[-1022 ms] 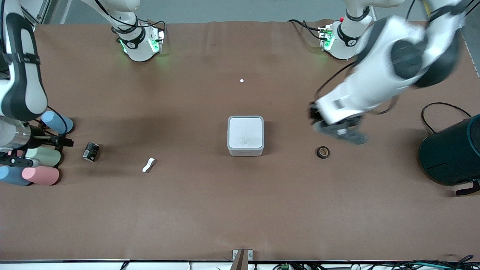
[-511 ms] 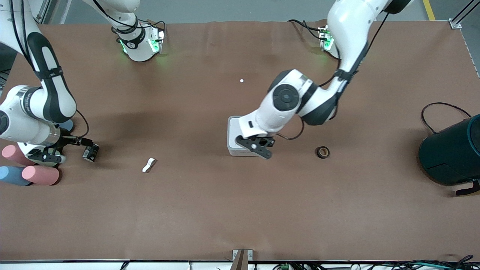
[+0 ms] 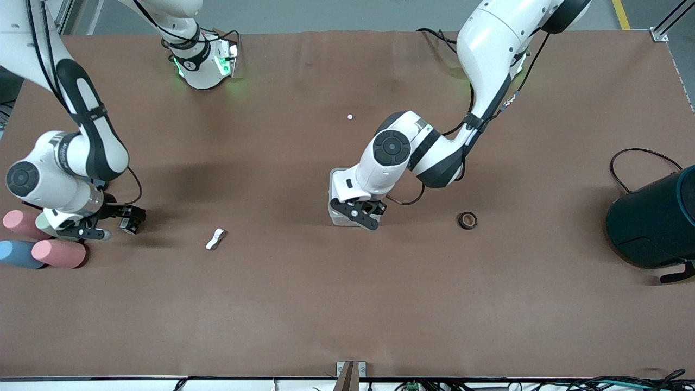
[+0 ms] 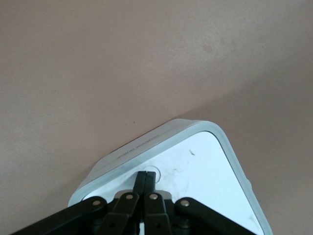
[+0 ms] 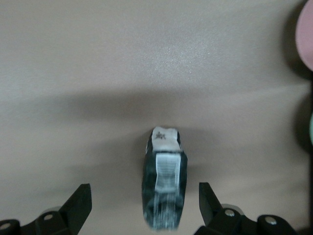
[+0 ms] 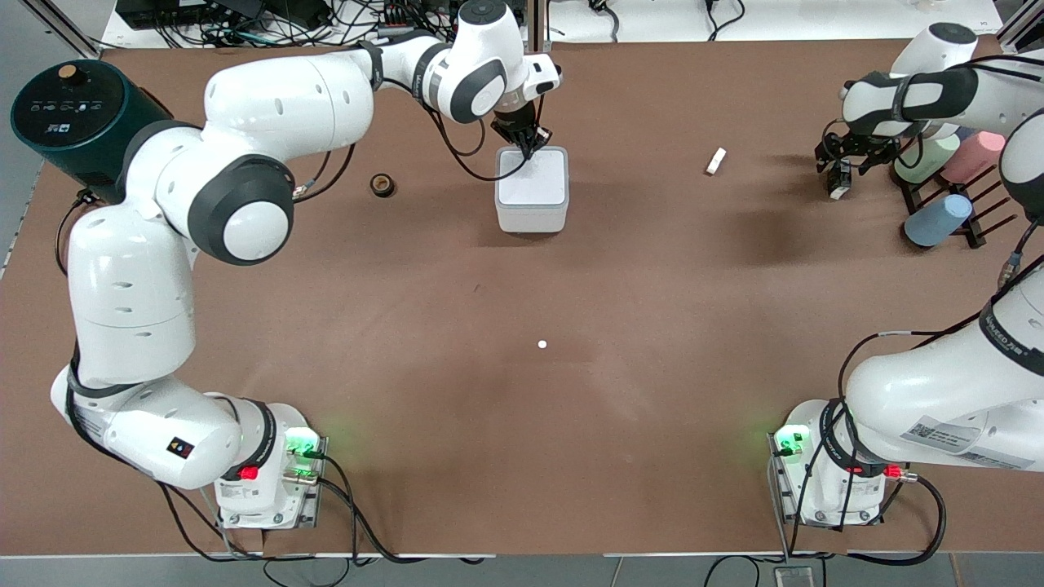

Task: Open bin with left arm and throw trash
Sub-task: 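Open the bin with the left gripper while the right gripper grasps the packet, then bin the packet with the right gripper while the left gripper grasps the tape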

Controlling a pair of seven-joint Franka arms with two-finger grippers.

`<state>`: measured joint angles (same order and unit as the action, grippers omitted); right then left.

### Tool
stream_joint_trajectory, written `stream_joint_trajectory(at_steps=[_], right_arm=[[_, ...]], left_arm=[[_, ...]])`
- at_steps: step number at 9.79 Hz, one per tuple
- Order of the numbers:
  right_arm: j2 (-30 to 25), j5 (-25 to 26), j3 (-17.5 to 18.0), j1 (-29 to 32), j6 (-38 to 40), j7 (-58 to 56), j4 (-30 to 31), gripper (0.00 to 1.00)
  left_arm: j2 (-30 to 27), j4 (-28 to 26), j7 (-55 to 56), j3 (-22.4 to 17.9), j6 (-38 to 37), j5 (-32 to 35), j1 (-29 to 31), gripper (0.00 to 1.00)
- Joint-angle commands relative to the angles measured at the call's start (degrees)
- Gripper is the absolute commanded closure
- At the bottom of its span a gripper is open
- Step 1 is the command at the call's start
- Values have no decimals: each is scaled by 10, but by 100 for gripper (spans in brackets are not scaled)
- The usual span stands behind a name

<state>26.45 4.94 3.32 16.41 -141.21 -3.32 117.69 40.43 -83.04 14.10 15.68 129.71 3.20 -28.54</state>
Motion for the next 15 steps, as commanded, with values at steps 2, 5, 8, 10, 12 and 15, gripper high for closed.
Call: stream_joint_trajectory(at_steps=[2,5,8,10,12,15], right_arm=[[16,16,2,2,-13,0,3,65],[16,16,4,0,36,-6,-18,100],[-23,15,10,-26,58,-4,-21,100],[-108,10,10,-156,174,30,-56,100],[-111,11,9,-273,234,115,-134,100],[-45,6,9,-412,226,128,-253,100]], left_arm=[[2,2,81,-2,-7,10,-6,100],[-93,4,123,-12,-124,12,46,98],[-96,-24,-91,-10,-162,8,168,47],[-64,-48,-179,-10,-148,6,205,0],[-50,-90,-183,-11,-111,12,222,0],[-64,-211,-186,-12,23,56,248,0]])
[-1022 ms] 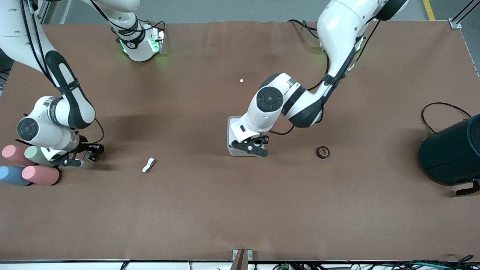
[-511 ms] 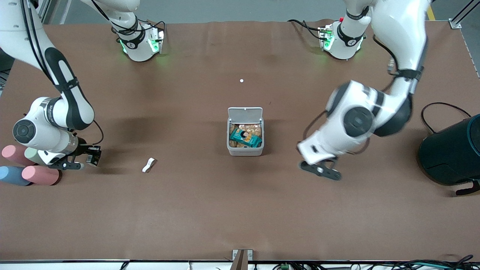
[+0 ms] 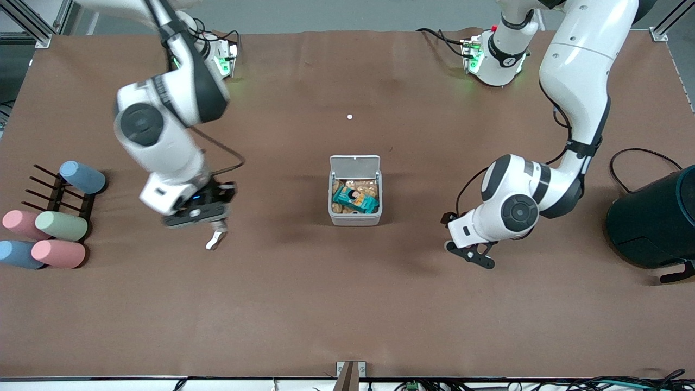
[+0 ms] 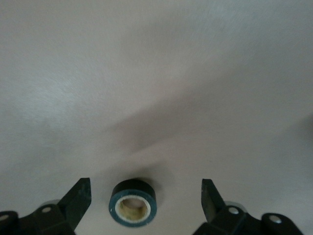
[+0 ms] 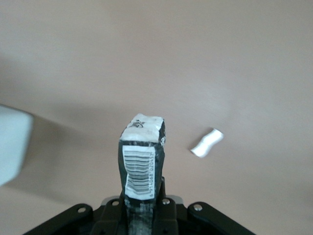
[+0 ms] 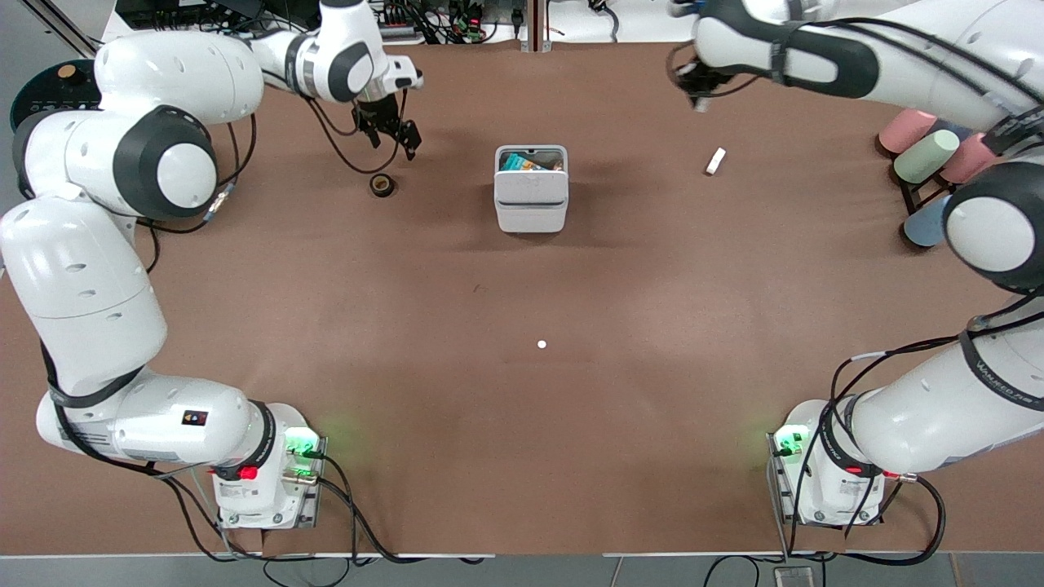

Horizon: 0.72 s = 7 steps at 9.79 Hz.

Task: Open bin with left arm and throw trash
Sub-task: 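Bin the packet with the right gripper while the left gripper grasps the tape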

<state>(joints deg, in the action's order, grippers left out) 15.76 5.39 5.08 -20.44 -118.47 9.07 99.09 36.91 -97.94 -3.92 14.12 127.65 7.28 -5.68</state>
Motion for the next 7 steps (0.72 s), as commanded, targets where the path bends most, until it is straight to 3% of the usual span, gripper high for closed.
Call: stream_joint_trajectory(at_steps=[1,3,5,7], right_arm=[[105,1,-9,-78,-1,52,-119,100],[177,5,-9,-152,-14,204,-186,100],[225,5,-9,-197,-82,292,-205,100],[230,1,-8,-209,-92,307,-205,99]], left_arm=[[-36,-96,-6,4,82,22,22,0],[-50,-144,8,4,124,30,30,0],[-61,-163,8,5,125,31,39,0],[-81,-183,6,5,125,32,40,11]])
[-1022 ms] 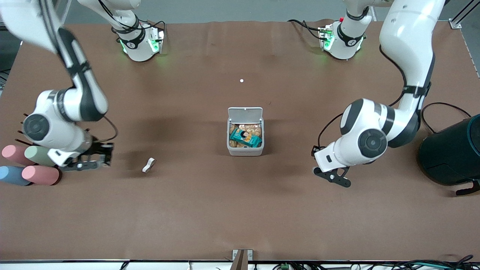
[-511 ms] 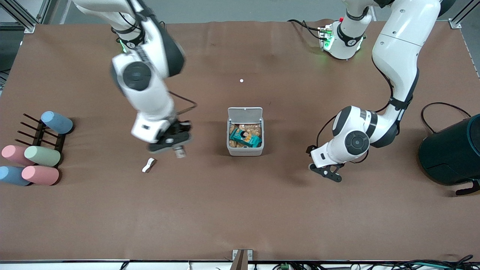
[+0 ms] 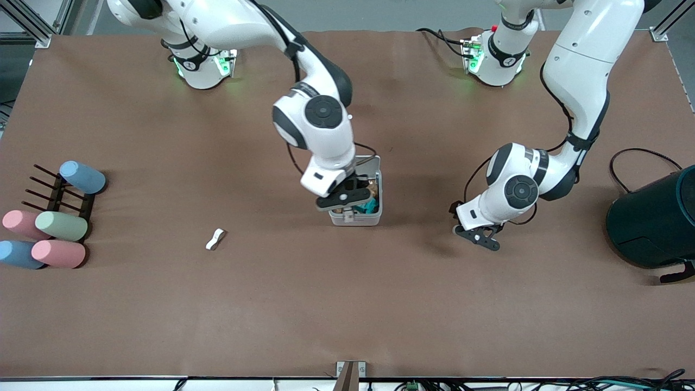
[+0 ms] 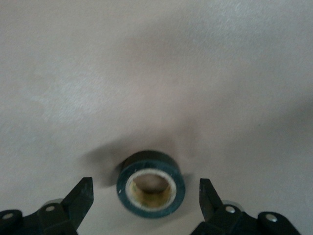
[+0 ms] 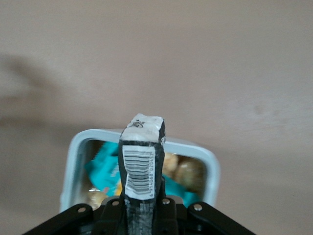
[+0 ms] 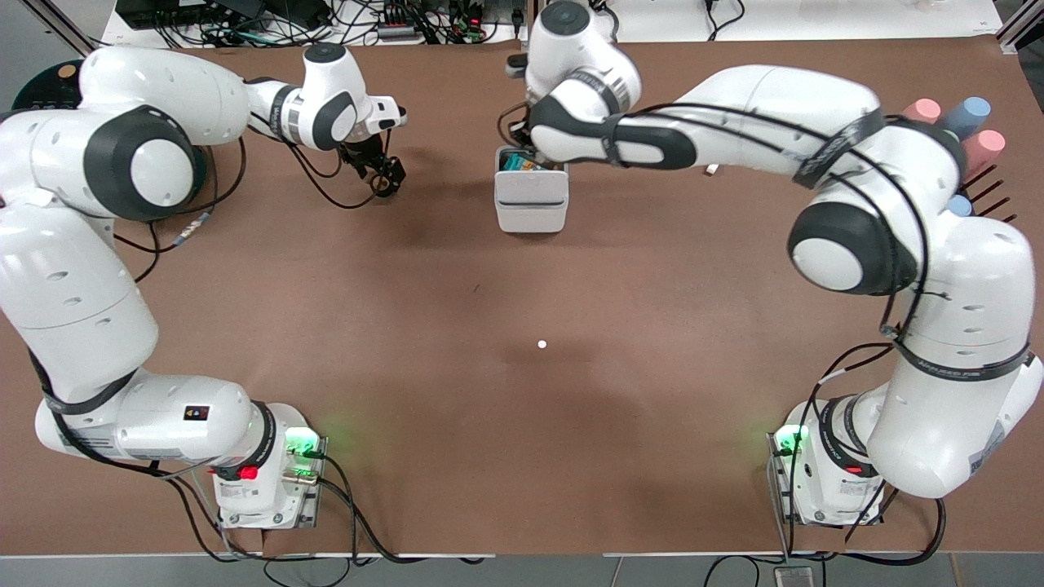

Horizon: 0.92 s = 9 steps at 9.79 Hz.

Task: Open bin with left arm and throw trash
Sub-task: 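Bin the packet with the right gripper while the left gripper grasps the tape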

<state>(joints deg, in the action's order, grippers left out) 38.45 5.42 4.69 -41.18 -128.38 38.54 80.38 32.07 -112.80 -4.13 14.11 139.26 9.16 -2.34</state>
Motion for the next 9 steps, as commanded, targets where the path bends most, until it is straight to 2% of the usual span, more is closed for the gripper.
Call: stream_joint_trajectory(at_steps=[1,2,4,5,6,7,8,9], right_arm=[[2,-10,-4,-7,16,15,-18,99],[0,-28,-4,-9,37,14,-18,98],[0,-32,-4,-9,85,11,-18,94],[0,-45,-4,-9,90,13,-16,76],[-2,-59,-5,-9,91,14,-16,19],[-4,-60,-5,-4,91,13,-16,1],[-6,-60,-6,0,91,11,-17,1],[-7,-61,-6,9,91,10,-17,0]], left_arm=[[-32,-35,9,6,9,13,5,21],[-31,-35,9,6,13,12,3,25],[-25,-37,10,6,27,12,3,24],[-22,-37,10,6,30,12,3,23],[-18,-37,10,6,39,12,4,23],[-13,-44,10,6,55,12,5,23],[-8,-46,9,6,68,12,5,30],[-8,-45,7,6,69,12,6,50]])
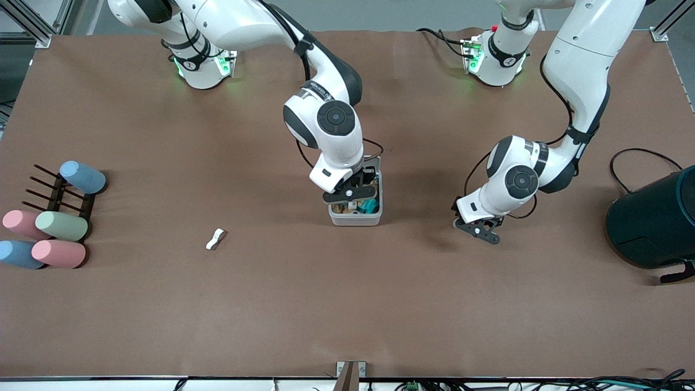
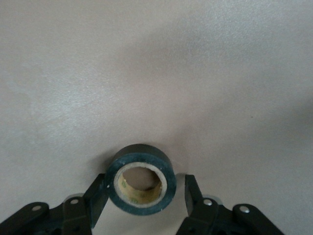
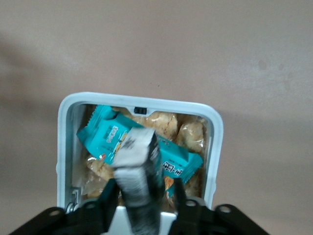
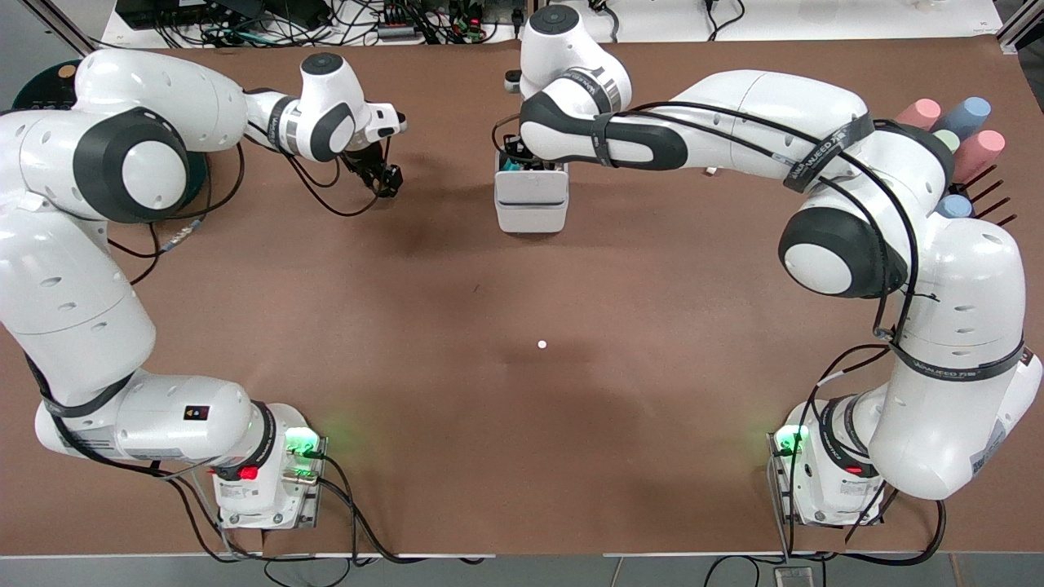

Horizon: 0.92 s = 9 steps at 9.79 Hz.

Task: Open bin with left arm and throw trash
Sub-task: 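Bin the tape with the left gripper while the right gripper grasps the strip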

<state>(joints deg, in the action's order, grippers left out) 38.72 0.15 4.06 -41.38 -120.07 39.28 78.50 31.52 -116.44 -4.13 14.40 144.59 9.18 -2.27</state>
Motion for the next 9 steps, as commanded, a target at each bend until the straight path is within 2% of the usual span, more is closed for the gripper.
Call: stream_joint_trajectory(at_steps=[1,2,3,4,6,7,8,9], right_arm=[[-12,-9,2,16,20,2,0,0],[-28,-8,2,30,53,-3,-2,0],[-38,-11,3,51,75,-30,-11,0],[-46,-28,2,77,105,-69,-21,0],[-65,-52,-2,141,114,-140,-17,0],[-66,-50,-5,164,116,-189,-14,0],[-65,-45,-5,188,119,-214,0,0],[-63,-45,-6,209,108,-213,31,0]], left_arm=[[-5,-8,5,3,15,13,5,68],[-11,-2,0,4,11,13,5,80],[-27,15,1,6,10,16,-1,82],[-35,66,9,30,-46,10,-11,82],[-35,201,72,91,-212,8,-14,86],[-31,227,128,117,-240,9,-19,86],[-29,231,177,131,-240,13,-38,86],[-25,232,224,131,-237,15,-72,86]])
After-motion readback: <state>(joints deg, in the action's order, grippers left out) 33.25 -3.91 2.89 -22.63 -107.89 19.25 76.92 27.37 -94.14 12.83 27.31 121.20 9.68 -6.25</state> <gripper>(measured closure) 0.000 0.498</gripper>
